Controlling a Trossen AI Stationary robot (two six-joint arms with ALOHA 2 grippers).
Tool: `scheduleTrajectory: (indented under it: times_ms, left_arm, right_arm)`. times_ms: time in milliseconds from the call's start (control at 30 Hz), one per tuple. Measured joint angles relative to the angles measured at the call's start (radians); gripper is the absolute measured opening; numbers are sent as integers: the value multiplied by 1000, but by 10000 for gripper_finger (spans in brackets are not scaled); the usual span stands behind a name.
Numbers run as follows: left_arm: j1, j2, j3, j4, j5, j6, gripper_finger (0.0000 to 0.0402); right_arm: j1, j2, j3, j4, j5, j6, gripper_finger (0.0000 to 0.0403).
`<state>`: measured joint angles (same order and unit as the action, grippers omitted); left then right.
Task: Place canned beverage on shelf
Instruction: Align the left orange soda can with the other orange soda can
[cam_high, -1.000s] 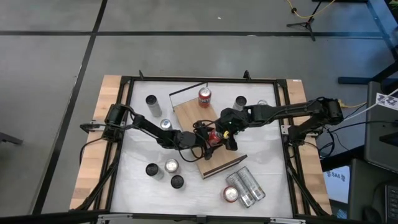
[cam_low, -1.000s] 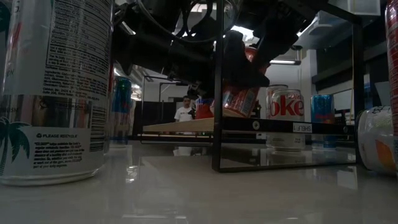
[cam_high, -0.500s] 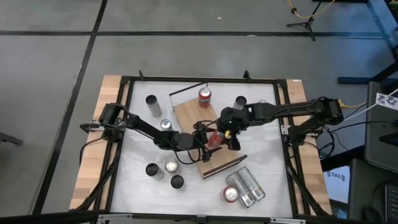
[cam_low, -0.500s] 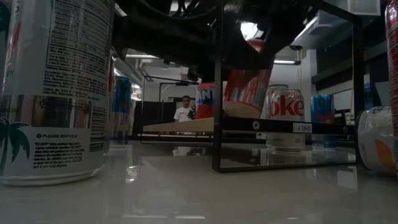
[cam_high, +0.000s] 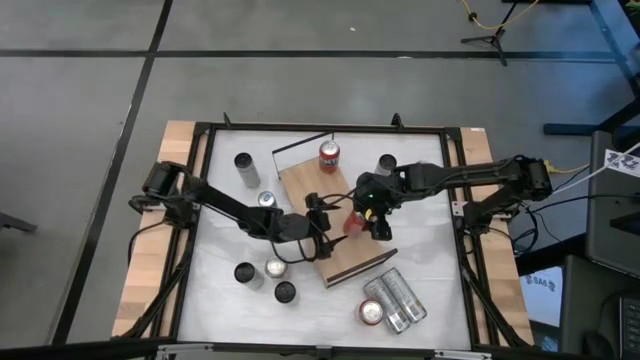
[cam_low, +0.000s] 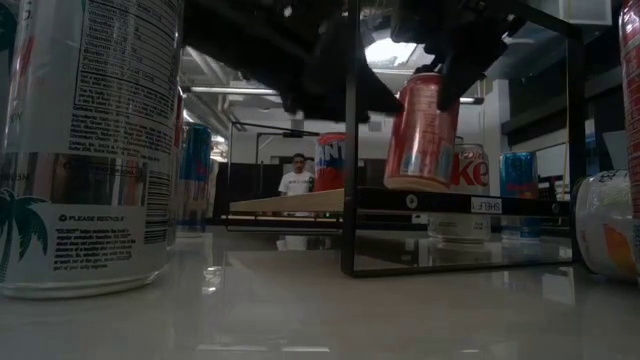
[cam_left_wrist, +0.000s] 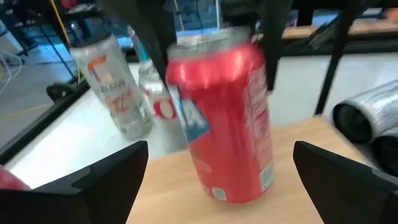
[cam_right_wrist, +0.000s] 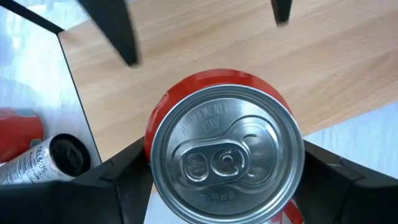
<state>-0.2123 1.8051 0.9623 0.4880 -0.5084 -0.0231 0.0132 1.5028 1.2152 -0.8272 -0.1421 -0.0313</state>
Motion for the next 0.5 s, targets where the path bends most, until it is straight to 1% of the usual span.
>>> scheduleTrajectory:
  times_ms: [167, 367, 500]
  left_arm:
    - [-18, -90, 0, -106, 2, 0, 396]
    - [-46, -210, 0, -294, -2, -1, 396]
    - [-63, -284, 0, -396, -3, -2, 396]
  right_arm:
    - [0, 0, 0, -8, -7, 4, 295]
    - [0, 0, 0, -48, -8, 27, 301]
    - [0, 0, 0, -41, -8, 27, 302]
